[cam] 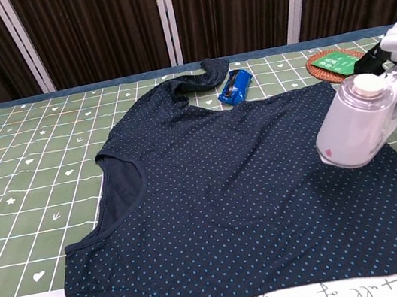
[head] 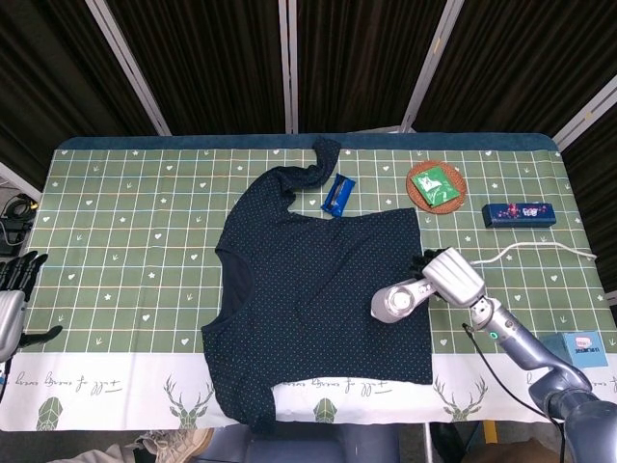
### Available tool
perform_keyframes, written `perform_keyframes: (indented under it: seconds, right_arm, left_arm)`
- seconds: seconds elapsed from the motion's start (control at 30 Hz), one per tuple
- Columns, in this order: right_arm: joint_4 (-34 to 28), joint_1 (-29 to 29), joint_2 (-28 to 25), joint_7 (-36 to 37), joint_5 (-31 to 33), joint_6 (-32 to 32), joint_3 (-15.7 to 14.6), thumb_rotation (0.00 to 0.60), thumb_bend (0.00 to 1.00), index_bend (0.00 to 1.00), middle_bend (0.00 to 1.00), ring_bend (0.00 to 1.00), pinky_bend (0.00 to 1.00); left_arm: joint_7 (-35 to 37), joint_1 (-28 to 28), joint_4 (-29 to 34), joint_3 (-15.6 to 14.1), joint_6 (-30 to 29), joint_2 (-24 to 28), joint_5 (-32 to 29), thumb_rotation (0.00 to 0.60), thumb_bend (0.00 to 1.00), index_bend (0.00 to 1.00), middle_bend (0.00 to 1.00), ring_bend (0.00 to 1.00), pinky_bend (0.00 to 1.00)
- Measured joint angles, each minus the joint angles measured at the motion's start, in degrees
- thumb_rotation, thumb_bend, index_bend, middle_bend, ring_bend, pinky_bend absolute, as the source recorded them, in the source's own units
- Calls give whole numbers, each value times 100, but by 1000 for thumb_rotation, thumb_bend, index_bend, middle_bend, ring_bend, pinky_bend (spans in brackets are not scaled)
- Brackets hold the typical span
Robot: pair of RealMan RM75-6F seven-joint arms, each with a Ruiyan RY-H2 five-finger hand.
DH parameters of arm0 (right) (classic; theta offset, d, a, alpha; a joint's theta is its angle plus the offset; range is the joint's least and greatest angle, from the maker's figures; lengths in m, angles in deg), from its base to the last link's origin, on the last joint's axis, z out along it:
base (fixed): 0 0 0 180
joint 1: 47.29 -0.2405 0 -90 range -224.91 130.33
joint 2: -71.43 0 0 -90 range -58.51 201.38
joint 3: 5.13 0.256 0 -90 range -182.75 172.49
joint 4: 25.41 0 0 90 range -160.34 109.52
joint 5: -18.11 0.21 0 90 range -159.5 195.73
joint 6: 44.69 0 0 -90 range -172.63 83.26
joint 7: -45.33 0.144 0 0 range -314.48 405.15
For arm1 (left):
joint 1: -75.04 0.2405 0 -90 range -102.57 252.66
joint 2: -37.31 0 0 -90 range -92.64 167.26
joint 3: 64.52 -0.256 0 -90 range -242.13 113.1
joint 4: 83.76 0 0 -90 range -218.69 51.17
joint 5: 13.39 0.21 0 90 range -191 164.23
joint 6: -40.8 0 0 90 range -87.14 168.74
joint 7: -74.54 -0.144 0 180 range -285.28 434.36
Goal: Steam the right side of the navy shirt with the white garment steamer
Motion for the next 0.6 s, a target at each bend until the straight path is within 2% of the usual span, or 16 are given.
perform_keyframes:
  seconds: [0.2, 0.33, 0.43, 0.5, 0.6]
  right_arm:
    - [-65, 50, -119, -163, 507, 614, 314, 600, 843, 665, 587, 579, 775]
    - [-38, 100, -195, -309, 830, 1149, 477, 600, 642, 558, 516, 518, 676]
    - [-34, 141, -259, -452, 1066, 1607, 575, 600, 532, 494, 468, 476, 603]
    - [-41, 159, -290, -554, 1199, 1862, 628, 600, 474, 398, 387, 407, 525]
    - [-106, 181, -349, -792, 1430, 2296, 725, 600, 316, 160, 154, 202, 358]
  left_arm:
    - [70, 30, 35, -2, -33, 49, 21, 600, 0, 0, 0, 0, 0]
    - [91, 39, 50, -3, -47, 66, 39, 600, 0, 0, 0, 0, 0]
    - [95, 44, 56, -7, -53, 70, 51, 600, 0, 0, 0, 0, 0]
    - [93, 48, 65, -17, -57, 74, 70, 600, 0, 0, 0, 0, 0]
    - [89, 55, 76, -26, -64, 77, 83, 600, 0, 0, 0, 0, 0]
